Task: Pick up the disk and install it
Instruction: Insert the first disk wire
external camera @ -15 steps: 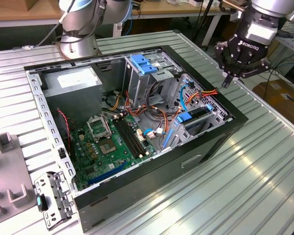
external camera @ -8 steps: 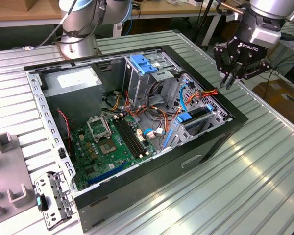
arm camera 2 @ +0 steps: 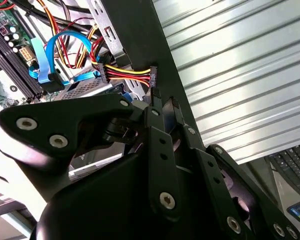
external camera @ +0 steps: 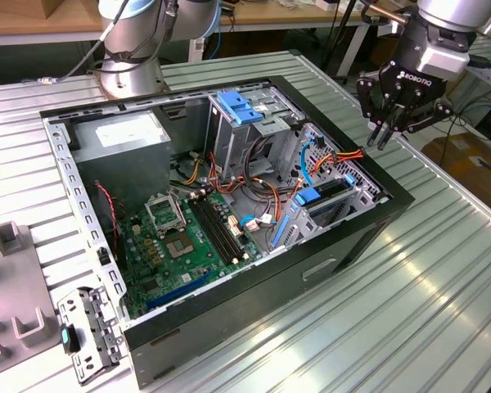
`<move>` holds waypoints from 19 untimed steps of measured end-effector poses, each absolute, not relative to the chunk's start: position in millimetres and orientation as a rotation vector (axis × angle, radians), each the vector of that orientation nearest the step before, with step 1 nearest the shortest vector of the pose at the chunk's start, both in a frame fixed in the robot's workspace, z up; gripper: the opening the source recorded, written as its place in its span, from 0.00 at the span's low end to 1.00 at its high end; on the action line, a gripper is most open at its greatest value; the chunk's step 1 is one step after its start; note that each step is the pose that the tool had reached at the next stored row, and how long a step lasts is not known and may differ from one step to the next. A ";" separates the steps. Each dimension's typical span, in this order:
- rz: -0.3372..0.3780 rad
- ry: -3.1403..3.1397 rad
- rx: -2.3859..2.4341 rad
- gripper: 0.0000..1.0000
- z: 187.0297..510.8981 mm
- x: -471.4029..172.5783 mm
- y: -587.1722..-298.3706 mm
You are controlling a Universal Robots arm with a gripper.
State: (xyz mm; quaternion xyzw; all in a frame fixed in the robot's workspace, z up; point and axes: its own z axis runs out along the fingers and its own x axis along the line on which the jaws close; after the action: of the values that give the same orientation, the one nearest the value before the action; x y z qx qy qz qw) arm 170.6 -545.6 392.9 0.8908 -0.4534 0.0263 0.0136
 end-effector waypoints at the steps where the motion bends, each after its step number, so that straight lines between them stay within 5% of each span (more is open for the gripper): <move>1: 0.083 -1.401 2.781 0.24 392.1 170.7 -545.6; 6: 0.085 -1.261 2.852 0.31 383.5 170.4 -545.7; 19: 0.089 -0.822 3.017 0.31 366.8 168.6 -541.9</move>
State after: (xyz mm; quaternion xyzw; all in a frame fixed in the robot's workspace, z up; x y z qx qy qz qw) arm 168.6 -541.9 366.8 0.9644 -0.2628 0.0284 0.0065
